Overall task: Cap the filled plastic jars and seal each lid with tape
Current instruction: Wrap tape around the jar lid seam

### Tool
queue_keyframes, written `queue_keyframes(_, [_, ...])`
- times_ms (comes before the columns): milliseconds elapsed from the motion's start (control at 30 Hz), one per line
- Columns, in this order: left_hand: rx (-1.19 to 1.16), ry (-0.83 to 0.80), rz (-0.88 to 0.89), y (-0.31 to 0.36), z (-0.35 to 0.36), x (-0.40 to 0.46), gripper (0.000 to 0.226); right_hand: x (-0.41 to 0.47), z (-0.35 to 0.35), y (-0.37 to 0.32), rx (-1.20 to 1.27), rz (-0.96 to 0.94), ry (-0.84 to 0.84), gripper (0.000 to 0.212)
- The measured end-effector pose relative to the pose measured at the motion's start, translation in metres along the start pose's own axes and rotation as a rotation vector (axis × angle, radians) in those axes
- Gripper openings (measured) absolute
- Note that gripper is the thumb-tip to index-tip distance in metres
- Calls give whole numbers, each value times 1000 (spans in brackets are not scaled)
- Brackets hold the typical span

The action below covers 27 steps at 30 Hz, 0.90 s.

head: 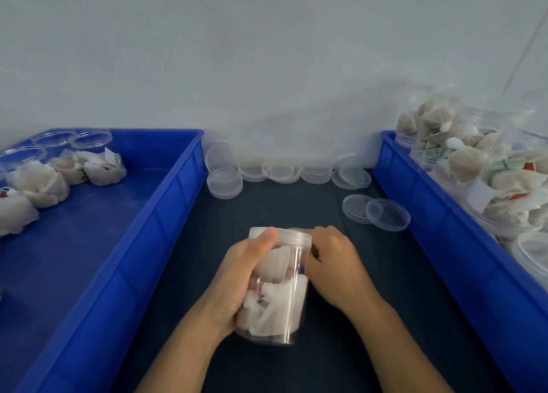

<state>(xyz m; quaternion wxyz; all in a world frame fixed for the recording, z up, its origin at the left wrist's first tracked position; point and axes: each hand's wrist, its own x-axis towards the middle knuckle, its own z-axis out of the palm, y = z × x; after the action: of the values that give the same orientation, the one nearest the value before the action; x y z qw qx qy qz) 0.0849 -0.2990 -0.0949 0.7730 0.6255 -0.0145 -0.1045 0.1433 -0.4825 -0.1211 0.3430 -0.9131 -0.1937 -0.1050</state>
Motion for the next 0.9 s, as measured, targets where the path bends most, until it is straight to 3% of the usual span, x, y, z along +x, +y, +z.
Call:
queue_keyframes(200, [91, 75, 7, 1, 1, 0, 77, -3, 2, 9, -122, 23, -98, 24])
queue_keyframes(333, [120, 82, 55, 1, -2, -1, 60, -5, -3, 1, -19, 8, -123, 37])
queue_keyframes(467, [71, 67, 67, -1, -3, -1, 78, -9, -10, -1, -16, 6, -14, 18])
queue_keyframes(567, [-35, 52, 75, -5, -2, -2, 71, -11, -28, -14, 301, 132, 124, 27])
queue_keyframes(633, [-28, 104, 92, -7, 0, 1, 67, -14, -37, -30, 621, 135, 43, 45])
queue_keyframes(733, [31, 154, 148, -11, 5, 6, 65, -24, -31, -49, 653, 95, -72, 49])
queue_keyframes(900, [79, 170, 227, -16, 9, 5, 47, -31, -18, -55, 675, 86, 62, 29])
